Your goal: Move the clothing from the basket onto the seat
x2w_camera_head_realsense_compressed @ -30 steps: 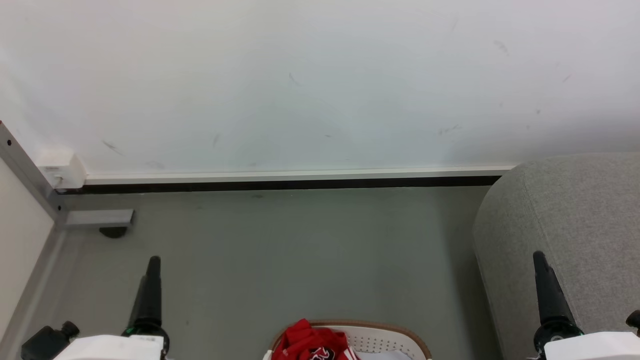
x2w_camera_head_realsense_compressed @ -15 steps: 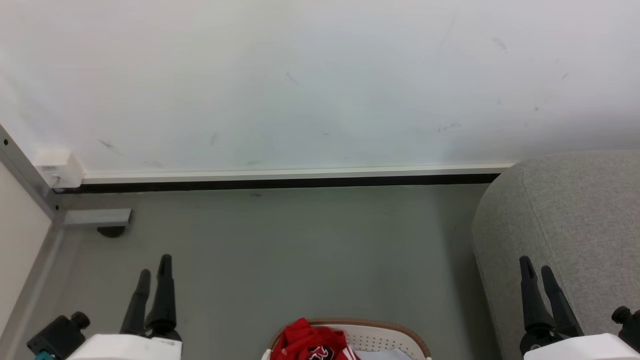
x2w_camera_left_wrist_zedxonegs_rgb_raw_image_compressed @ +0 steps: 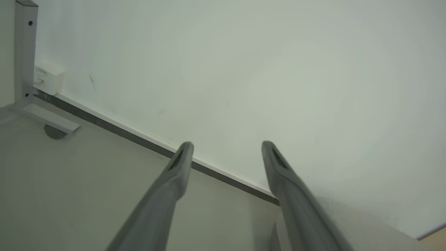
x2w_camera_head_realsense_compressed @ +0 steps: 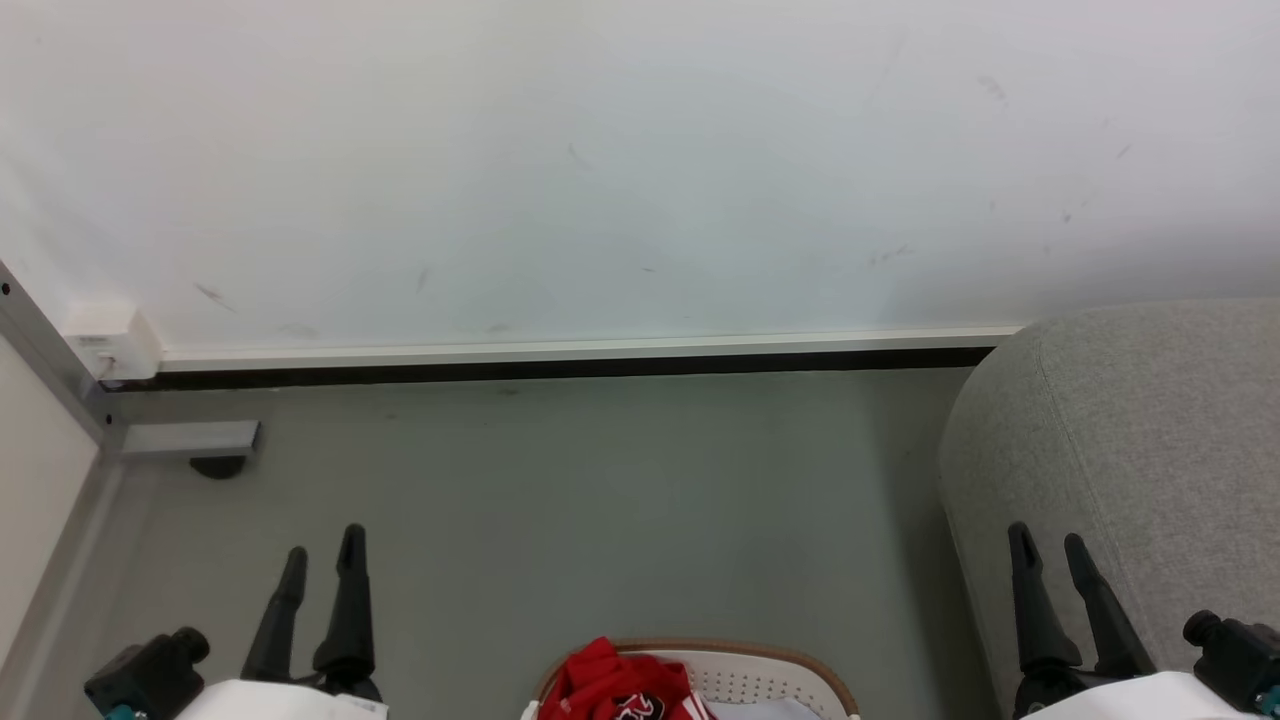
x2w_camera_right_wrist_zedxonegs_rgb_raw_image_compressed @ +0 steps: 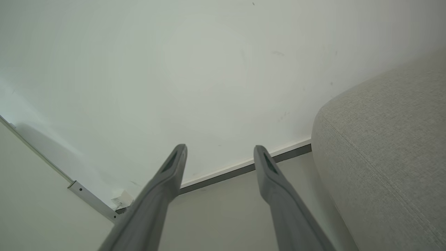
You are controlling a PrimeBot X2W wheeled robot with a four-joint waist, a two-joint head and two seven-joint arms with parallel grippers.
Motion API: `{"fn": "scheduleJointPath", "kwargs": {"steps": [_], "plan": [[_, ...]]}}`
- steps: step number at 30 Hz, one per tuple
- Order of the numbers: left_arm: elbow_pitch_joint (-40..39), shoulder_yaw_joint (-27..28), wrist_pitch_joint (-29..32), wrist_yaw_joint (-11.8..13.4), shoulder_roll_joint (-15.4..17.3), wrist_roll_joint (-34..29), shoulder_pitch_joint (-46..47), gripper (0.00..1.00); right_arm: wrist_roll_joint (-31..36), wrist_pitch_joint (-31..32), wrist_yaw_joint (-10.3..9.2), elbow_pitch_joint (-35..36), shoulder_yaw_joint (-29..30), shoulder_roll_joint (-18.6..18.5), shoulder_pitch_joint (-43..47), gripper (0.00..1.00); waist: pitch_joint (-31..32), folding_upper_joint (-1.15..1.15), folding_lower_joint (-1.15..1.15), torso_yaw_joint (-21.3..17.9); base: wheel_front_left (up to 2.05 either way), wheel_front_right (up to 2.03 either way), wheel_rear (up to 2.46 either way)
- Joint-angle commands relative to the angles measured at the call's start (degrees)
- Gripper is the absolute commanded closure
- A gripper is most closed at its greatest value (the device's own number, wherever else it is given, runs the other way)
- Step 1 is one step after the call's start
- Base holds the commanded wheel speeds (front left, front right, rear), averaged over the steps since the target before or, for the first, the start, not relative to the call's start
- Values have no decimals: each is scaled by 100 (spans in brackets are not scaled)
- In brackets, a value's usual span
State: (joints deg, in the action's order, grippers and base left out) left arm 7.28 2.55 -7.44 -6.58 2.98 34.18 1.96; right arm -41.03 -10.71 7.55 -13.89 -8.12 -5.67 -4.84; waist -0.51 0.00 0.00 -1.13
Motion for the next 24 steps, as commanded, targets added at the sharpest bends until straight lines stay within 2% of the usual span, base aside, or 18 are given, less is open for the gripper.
{"fn": "scheduleJointPath", "kwargs": {"steps": [1,24], "plan": [[-27,-7,-43,-25,82,-203,5,0,195,-57,-6,25,-9,-16,-140,0,1,0,0,-3,0,0,0],[-5,-25,-375,-55,111,-1456,-66,0,1517,-228,-8,-183,-39,119,-234,0,6,0,0,-53,0,0,0]]}}
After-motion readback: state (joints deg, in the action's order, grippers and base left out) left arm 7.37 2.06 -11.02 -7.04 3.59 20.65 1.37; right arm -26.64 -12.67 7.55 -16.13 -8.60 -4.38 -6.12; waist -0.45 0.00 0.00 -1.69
